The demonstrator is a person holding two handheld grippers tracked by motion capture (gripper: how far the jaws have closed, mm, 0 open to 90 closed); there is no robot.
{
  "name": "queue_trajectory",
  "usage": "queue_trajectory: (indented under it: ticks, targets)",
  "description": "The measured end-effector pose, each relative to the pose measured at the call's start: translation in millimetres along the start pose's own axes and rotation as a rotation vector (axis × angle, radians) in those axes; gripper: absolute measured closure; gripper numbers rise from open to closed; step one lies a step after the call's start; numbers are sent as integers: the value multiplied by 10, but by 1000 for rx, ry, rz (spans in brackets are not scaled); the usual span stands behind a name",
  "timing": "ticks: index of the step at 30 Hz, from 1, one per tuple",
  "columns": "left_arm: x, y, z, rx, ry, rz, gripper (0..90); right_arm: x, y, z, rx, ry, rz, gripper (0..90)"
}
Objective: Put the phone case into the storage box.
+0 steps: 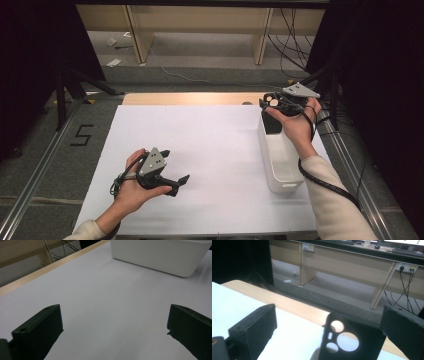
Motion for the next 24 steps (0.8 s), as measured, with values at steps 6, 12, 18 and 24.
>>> queue_trajectory:
  ticks: [6, 12, 18, 24]
  targets:
    - [-2, 2, 2, -1, -1, -1, 0, 86, 77, -23, -18, 10, 18, 38]
    - [-9, -4, 4, 0, 0, 0, 0, 211, 131, -91, -16, 5, 60, 39]
    - [-17, -7, 4, 1, -2, -2, 0, 335, 181, -126, -9, 7, 109, 44]
    - [-17, -3, 4, 1, -4, -2, 0, 473, 208, -180, 9, 22, 147, 50]
Point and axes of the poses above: each handheld gripper's, and its own axes: y roughly backward along the jaws, z roughly out of its top, x roughly to its left, the point moved 4 cm from there along -y, roughly forward along the jaws, and after that the axes turned 2 degrees about -y, right-handed, at the moved point
